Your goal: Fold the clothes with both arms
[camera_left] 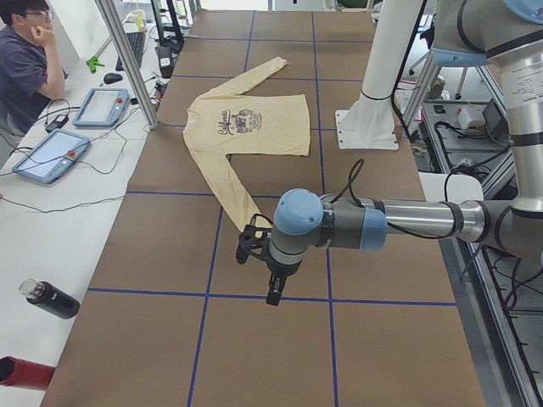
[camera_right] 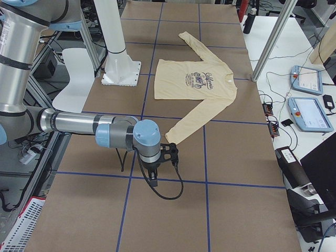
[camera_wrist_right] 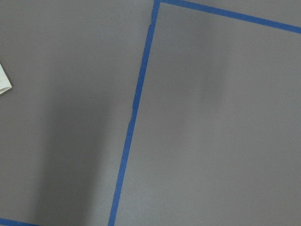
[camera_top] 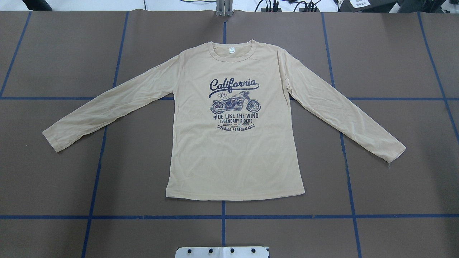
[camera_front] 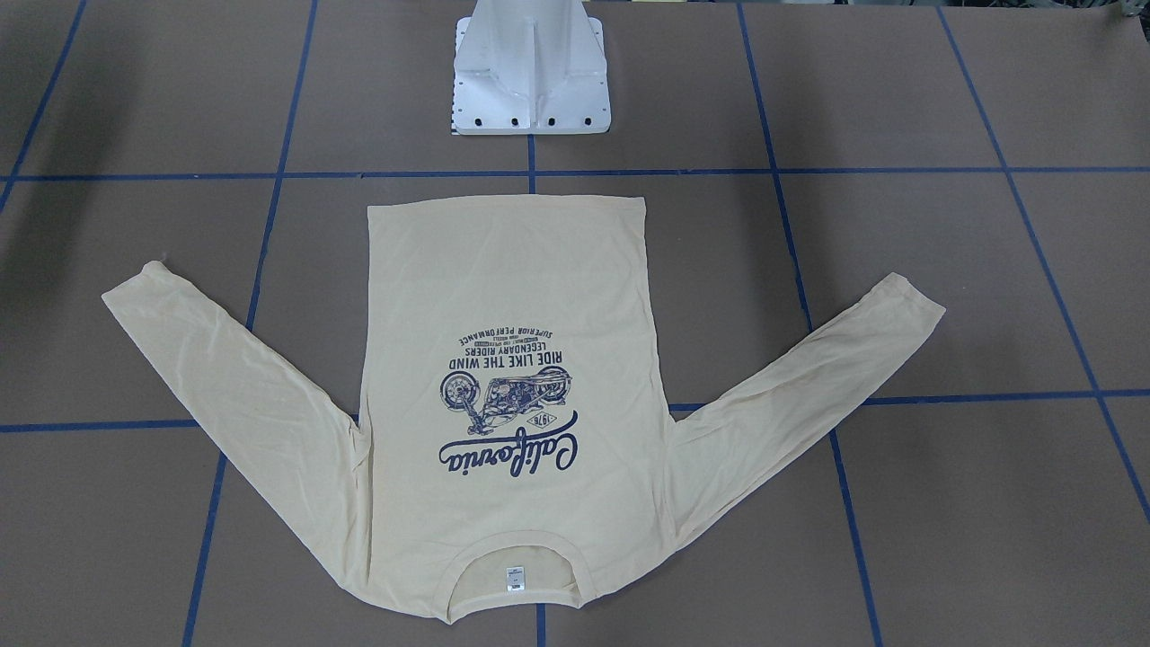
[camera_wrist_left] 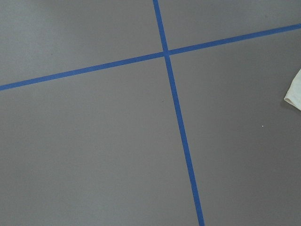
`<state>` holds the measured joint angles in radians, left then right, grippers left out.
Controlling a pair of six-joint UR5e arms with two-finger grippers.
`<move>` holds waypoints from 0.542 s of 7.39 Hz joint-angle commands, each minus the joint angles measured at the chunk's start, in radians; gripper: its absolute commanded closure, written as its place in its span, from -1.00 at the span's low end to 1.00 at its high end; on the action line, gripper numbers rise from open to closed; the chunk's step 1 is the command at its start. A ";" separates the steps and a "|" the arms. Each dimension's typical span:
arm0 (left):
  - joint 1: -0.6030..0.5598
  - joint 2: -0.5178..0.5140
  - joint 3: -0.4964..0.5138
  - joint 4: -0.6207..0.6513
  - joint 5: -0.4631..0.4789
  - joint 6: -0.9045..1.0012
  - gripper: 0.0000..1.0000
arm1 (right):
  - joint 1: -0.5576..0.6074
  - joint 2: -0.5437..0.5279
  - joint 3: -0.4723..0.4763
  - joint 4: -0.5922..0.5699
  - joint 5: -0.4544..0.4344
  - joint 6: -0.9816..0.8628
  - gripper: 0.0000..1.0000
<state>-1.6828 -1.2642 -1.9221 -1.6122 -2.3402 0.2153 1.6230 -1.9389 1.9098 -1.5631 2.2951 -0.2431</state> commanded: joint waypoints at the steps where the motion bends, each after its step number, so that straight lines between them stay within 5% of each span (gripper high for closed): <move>1: 0.000 0.000 -0.001 -0.002 -0.001 0.001 -1.00 | 0.000 0.000 0.000 0.000 0.001 -0.001 -1.00; 4: 0.000 0.000 -0.053 -0.003 -0.002 0.001 -1.00 | 0.002 0.014 0.003 0.002 0.001 -0.004 -1.00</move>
<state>-1.6828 -1.2640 -1.9469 -1.6150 -2.3448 0.2162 1.6232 -1.9334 1.9110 -1.5618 2.2963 -0.2427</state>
